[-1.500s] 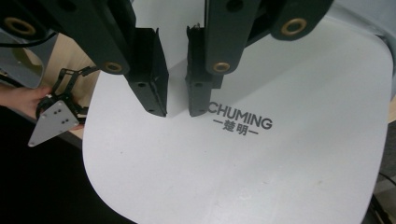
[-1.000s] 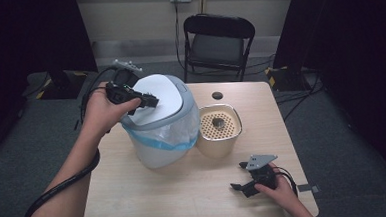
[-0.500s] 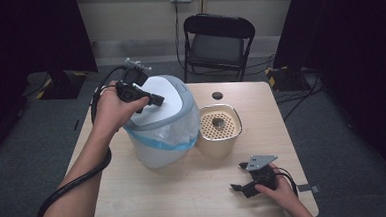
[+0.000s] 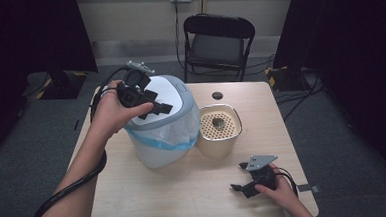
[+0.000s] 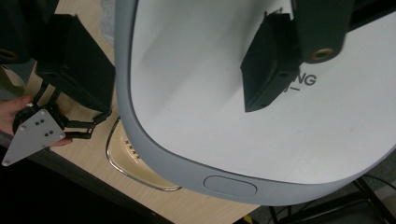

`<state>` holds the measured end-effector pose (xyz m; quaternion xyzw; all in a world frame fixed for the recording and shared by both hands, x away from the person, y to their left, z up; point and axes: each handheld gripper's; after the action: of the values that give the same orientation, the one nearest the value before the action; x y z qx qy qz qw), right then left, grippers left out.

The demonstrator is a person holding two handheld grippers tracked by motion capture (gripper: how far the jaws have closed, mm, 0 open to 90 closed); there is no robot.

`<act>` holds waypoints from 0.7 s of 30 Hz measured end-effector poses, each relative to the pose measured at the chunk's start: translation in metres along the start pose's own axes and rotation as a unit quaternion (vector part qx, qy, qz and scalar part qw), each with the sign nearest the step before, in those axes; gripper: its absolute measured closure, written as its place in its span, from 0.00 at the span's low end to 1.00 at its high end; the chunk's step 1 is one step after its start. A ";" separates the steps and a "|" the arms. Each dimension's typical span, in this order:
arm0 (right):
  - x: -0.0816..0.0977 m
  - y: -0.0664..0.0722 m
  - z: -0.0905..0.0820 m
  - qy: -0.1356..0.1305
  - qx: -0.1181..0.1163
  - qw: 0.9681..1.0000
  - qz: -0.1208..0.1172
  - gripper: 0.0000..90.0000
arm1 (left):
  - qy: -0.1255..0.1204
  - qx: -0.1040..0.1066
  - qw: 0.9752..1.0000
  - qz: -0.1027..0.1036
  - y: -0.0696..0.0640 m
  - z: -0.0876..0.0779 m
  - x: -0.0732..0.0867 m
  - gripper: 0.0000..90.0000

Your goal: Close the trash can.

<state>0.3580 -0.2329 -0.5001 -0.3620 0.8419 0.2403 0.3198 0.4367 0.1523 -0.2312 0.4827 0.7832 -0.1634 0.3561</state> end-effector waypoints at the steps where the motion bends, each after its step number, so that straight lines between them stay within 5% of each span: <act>1: 0.000 0.000 0.000 0.000 0.000 1.000 0.000 0.15 | -0.005 0.000 1.000 -0.001 -0.002 -0.003 0.001 0.24; 9: 0.000 0.000 0.000 0.000 0.000 1.000 0.000 0.15 | -0.017 0.007 1.000 0.021 -0.006 -0.030 0.022 0.18; 21: 0.000 0.000 0.000 -0.001 0.001 1.000 0.000 0.15 | -0.055 0.019 0.998 0.018 -0.020 -0.064 0.057 0.18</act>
<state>0.3579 -0.2329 -0.5001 -0.3615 0.8420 0.2396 0.3208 0.3780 0.2180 -0.2296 0.4932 0.7507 -0.1980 0.3924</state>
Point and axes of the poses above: each handheld gripper's, and its own axes: z roughly forward along the jaws, x roughly out of its underside, y roughly to its left, and after that the axes turned 14 degrees about z, right-handed
